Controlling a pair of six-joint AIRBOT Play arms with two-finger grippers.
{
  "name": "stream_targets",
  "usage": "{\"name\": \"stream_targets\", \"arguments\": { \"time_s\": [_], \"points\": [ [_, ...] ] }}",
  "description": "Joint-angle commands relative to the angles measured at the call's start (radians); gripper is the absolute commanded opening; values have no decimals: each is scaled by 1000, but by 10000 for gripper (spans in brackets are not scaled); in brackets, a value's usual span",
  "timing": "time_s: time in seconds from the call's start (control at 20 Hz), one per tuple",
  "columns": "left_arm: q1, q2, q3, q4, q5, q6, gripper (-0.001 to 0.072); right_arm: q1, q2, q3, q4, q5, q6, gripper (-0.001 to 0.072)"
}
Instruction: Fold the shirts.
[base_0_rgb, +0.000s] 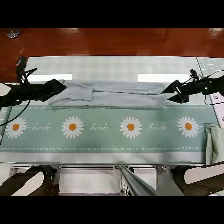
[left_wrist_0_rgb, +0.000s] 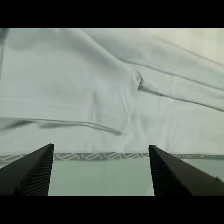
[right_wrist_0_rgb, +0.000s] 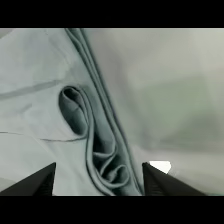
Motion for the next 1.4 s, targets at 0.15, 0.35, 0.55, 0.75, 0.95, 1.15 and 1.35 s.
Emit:
{"name": "stream_targets", "arguments": {
  "time_s": [0.15, 0.35, 0.55, 0.75, 0.95, 1.15, 1.35],
  "points": [
    [-46, 25, -25, -14, 47, 19, 703, 42, -70, 50, -10, 11, 45, 621],
    [-63, 25, -25, -14, 48, 20, 703, 82, -70, 54, 8, 43, -3, 295],
    [-97, 26, -25, -15, 43, 20, 233, 129, -50, 75, -5, 67, -37, 24],
    [-181, 25, -6, -22, 111, 36, 23, 89, 151, 51, -146, 118, -37, 24],
    [-351, -47, 92, 3, 201, 38, 22, 37, 474, -132, -169, 120, -39, 24],
    [-502, -235, 288, 6, 203, 0, 22, 34, 824, -338, -164, 123, 40, 25],
    [-682, -455, 490, 6, 80, -42, 22, 34, 1064, -402, -162, 129, 151, 26]
  ]
}}
